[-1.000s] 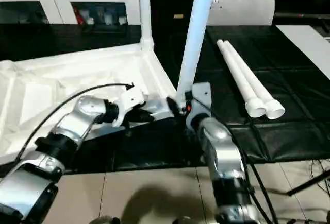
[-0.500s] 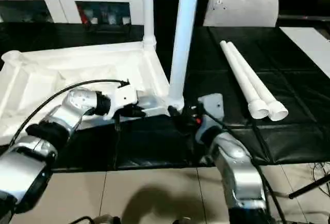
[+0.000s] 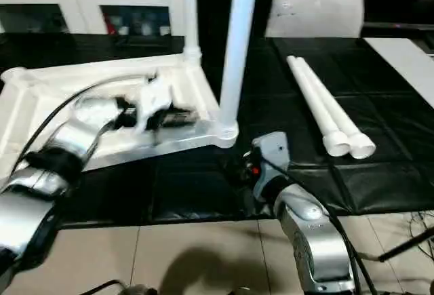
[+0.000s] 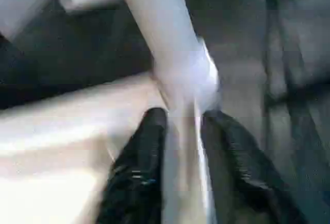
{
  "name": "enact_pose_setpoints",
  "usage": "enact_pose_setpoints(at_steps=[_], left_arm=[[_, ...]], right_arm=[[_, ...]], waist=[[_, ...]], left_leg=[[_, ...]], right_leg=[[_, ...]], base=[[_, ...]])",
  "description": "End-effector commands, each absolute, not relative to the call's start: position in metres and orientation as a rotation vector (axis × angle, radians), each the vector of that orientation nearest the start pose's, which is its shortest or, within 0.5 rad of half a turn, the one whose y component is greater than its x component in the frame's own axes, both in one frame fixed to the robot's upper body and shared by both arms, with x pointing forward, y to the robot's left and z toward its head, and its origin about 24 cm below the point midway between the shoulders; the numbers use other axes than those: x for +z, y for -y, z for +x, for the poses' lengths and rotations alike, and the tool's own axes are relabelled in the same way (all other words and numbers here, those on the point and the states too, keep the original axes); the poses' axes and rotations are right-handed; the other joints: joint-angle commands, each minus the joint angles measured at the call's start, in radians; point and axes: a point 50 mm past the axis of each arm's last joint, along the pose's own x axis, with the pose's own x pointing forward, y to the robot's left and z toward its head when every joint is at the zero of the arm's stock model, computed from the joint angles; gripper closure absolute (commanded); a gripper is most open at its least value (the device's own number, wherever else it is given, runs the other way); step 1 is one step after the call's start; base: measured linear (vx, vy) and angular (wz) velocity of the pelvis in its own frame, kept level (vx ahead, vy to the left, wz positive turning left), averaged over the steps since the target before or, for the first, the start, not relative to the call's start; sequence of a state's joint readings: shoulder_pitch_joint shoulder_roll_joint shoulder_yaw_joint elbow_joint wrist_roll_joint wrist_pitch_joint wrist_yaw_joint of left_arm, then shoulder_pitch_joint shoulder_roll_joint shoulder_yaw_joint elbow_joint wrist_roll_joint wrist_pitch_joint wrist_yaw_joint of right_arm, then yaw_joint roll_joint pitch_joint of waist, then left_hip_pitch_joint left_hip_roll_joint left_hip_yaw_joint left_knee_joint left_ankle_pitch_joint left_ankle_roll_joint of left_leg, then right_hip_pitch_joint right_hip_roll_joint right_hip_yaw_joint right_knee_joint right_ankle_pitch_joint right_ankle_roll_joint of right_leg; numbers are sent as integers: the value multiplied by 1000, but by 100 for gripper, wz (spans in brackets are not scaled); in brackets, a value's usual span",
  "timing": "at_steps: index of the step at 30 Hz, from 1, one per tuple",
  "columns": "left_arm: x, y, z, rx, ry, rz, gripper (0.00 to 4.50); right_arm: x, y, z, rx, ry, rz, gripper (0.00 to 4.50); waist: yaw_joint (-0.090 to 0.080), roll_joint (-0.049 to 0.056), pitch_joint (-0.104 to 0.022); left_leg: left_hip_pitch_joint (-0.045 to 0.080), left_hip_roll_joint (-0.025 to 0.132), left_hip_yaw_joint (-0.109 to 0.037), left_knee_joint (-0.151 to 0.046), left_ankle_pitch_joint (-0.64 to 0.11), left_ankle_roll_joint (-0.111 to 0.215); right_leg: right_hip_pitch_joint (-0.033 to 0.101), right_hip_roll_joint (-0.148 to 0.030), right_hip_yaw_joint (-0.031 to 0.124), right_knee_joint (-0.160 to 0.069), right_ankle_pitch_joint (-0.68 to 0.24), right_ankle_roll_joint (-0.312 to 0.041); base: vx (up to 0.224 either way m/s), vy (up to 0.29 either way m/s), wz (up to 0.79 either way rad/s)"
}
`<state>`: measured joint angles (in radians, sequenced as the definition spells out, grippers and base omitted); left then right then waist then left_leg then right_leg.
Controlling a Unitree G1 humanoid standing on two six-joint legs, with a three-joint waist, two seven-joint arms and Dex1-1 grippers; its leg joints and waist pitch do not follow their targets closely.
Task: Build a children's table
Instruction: Rotate leg to tighten
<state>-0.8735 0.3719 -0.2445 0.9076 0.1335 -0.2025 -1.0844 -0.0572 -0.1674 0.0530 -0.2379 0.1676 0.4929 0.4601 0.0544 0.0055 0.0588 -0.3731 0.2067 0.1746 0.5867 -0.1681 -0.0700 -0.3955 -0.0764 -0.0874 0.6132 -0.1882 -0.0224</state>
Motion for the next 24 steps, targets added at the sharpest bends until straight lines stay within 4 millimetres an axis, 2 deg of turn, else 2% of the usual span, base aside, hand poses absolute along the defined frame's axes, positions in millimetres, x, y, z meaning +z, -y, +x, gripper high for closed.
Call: enact_pose_setpoints(at_steps=[1, 6, 7, 10, 13, 14, 17, 19, 21, 23, 24], left_arm=[[103, -151, 362, -1213, -333, 735, 279], [96, -160, 350, -1303, -482, 659, 240], [95, -159, 347, -1329, -507, 630, 224], [90, -160, 343, -1351, -551, 632, 216], [86, -163, 345, -1299, -593, 673, 216], [85, -164, 347, -1271, -602, 687, 216], [86, -168, 356, -1155, -602, 737, 216], [89, -171, 364, -1046, -575, 780, 216], [93, -174, 371, -950, -534, 823, 216], [94, -174, 373, -921, -518, 833, 216], [96, -173, 375, -897, -484, 818, 216]], right_arm=[[70, 128, 247, 623, -218, 34, 0], [70, 125, 246, 663, -233, 14, 0], [70, 124, 245, 670, -234, 13, 0], [70, 122, 244, 681, -238, 14, 0], [70, 121, 243, 703, -246, 8, 0], [70, 120, 243, 703, -247, 7, 0], [71, 120, 242, 704, -248, 6, 0], [71, 120, 242, 704, -248, 3, 0], [71, 120, 243, 697, -248, 1, 0], [71, 121, 243, 694, -248, 0, 0], [71, 121, 244, 686, -246, 1, 0]], waist=[[5, -1, -68], [9, 6, -67], [10, 6, -66], [11, 8, -67], [8, 4, -65], [8, 7, -66], [7, 5, -65], [8, 9, -67], [7, 6, -67], [5, 4, -68], [5, 7, -68]], left_leg=[[13, 24, -9, -69, -203, 17], [23, 30, -8, -71, -223, -2], [21, 30, -8, -73, -221, -4], [19, 27, -8, -73, -227, -8], [16, 25, -9, -72, -236, -11], [16, 24, -9, -72, -236, -12], [16, 22, -10, -71, -239, -12], [18, 24, -12, -71, -240, -14], [17, 21, -12, -70, -252, -14], [15, 20, -13, -70, -246, -13], [15, 21, -13, -69, -247, -12]], right_leg=[[54, -69, 59, -78, -193, -158], [46, -72, 61, -76, -179, -181], [46, -70, 61, -74, -170, -188], [48, -71, 62, -73, -168, -190], [51, -71, 62, -78, -199, -170], [51, -72, 62, -79, -212, -164], [52, -69, 61, -83, -226, -151], [50, -69, 61, -81, -218, -151], [51, -66, 60, -83, -223, -147], [53, -67, 59, -83, -232, -141], [51, -67, 59, -84, -235, -143]], base=[[0, 0, 0], [0, 0, 0], [0, 0, 0], [0, 0, 0], [0, 0, 0], [0, 0, 0], [0, 0, 0], [0, 0, 0], [0, 0, 0], [0, 0, 0], [0, 0, 0]])
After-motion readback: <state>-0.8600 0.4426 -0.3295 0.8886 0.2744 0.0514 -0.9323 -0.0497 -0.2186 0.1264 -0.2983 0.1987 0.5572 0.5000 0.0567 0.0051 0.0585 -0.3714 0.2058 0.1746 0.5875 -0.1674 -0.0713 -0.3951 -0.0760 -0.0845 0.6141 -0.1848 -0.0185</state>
